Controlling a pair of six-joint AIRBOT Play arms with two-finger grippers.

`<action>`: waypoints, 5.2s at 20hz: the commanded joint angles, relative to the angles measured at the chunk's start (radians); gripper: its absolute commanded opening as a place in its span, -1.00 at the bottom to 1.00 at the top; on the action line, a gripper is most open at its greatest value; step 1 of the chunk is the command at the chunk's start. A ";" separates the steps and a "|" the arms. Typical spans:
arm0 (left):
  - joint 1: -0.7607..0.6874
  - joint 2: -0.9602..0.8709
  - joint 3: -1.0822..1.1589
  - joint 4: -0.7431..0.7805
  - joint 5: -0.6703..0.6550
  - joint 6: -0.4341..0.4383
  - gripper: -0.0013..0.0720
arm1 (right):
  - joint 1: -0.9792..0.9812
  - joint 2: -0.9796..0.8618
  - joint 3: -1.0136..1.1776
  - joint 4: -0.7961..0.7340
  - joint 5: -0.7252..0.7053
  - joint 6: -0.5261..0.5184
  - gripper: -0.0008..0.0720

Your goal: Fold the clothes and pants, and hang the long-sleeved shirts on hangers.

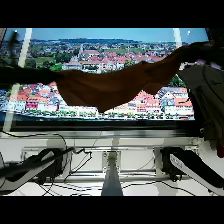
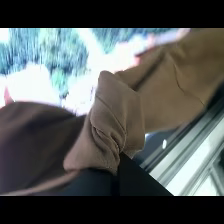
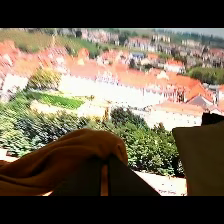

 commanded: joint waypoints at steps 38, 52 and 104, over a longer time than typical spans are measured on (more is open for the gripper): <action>-0.462 -0.185 -0.347 -0.009 0.532 -0.014 -0.92 | 0.305 -0.520 -0.302 0.762 -0.384 0.372 -0.54; -0.462 -0.185 -0.347 -0.008 0.532 -0.014 -0.92 | 0.306 -0.529 -0.277 0.706 -0.240 0.436 -0.04; -0.781 -0.179 -0.179 0.283 0.570 -0.002 0.79 | 0.305 -0.337 -0.028 0.053 0.060 0.184 -0.94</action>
